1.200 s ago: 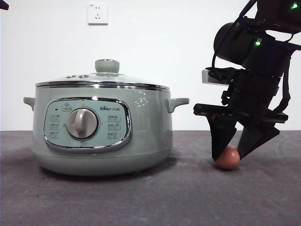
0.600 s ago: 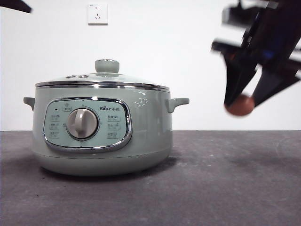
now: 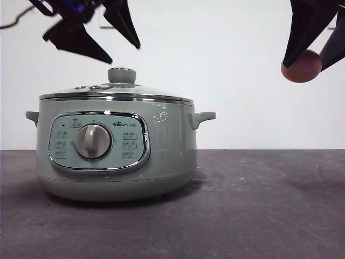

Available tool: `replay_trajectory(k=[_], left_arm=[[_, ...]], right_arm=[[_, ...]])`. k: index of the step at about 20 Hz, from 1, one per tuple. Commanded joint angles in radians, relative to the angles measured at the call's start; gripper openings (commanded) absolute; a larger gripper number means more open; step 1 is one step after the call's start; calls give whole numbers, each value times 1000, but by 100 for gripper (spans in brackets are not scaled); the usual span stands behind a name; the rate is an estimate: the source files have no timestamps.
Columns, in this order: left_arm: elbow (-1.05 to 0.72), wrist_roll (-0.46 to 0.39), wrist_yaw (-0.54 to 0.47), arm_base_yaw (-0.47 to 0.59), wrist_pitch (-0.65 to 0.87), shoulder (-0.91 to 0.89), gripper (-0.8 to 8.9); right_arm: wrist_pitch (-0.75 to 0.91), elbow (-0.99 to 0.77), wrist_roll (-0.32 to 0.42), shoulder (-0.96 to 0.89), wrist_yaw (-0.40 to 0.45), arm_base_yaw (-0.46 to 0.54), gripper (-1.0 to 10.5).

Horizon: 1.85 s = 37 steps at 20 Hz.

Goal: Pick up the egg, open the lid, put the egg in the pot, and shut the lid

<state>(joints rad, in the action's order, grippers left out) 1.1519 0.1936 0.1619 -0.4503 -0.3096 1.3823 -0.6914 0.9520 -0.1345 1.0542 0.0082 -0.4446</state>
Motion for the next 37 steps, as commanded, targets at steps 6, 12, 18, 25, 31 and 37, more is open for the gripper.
replay_trajectory(k=[6, 12, 18, 25, 31, 37], left_arm=[[2, -14, -79, -22, 8, 64, 356], [2, -20, -78, -24, -39, 89, 341], [2, -72, -80, -43, -19, 88, -8], [3, -94, -165, -43, 46, -45, -8], [3, -147, -345, -41, 44, -293, -8], [3, -183, -500, -41, -44, -523, -8]], right_arm=[[8, 1, -6, 0, 3, 0, -12], [12, 1, -6, 0, 3, 0, -12], [29, 1, -6, 0, 2, 0, -12], [156, 23, -25, 2, -67, -2, -12], [166, 206, -27, 142, -167, -51, -13], [157, 491, 55, 493, -163, -174, -12]])
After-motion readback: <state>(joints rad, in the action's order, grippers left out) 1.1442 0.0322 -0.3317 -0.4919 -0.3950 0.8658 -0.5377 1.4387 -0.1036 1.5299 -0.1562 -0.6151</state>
